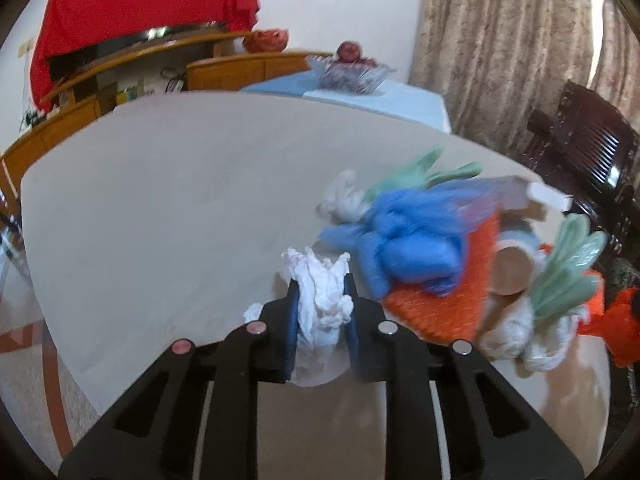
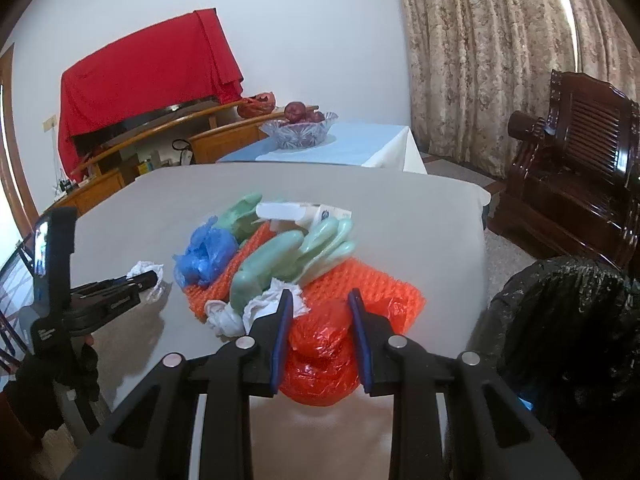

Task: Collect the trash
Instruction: 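Grasp the white tissue with the left tool while the right tool grasps the red plastic bag, then carry the tissue and red bag over the bin with both tools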

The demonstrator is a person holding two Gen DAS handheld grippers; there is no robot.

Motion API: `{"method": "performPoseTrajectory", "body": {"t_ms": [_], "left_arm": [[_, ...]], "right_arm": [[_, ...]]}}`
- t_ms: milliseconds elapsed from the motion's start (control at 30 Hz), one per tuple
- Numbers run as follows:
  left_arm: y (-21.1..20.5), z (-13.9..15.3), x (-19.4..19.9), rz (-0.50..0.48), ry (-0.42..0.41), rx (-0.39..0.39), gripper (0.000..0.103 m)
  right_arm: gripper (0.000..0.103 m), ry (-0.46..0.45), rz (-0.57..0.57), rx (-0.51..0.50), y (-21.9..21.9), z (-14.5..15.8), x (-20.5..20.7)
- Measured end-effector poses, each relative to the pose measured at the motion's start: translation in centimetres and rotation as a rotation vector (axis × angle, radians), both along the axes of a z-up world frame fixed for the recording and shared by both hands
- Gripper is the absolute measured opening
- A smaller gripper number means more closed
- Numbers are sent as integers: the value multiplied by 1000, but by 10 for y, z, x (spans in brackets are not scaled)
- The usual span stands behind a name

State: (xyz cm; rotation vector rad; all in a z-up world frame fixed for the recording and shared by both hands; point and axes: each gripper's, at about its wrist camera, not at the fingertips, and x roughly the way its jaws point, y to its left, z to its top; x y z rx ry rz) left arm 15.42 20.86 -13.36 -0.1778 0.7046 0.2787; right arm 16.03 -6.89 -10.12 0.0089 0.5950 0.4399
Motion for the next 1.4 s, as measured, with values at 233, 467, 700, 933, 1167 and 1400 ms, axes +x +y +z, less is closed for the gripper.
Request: {"method": "performPoseTrajectory", "body": {"t_ms": [233, 467, 700, 933, 1167, 1400], "left_arm": [[-39, 38, -3, -89, -75, 7, 17], [-70, 48, -9, -175, -95, -8, 17], [-90, 20, -27, -230, -43, -7, 17], [-89, 1, -30, -235, -9, 1, 17], [-87, -1, -31, -234, 1, -6, 17], [-93, 11, -34, -245, -19, -3, 17]], "right_arm": [[28, -34, -20, 34, -14, 21, -4], [26, 17, -2, 39, -21, 15, -5], [46, 107, -3, 5, -21, -17, -12], [51, 166, 6, -22, -9, -46, -10], [27, 199, 80, 9, -3, -53, -10], [21, 155, 83, 40, -9, -32, -17]]}}
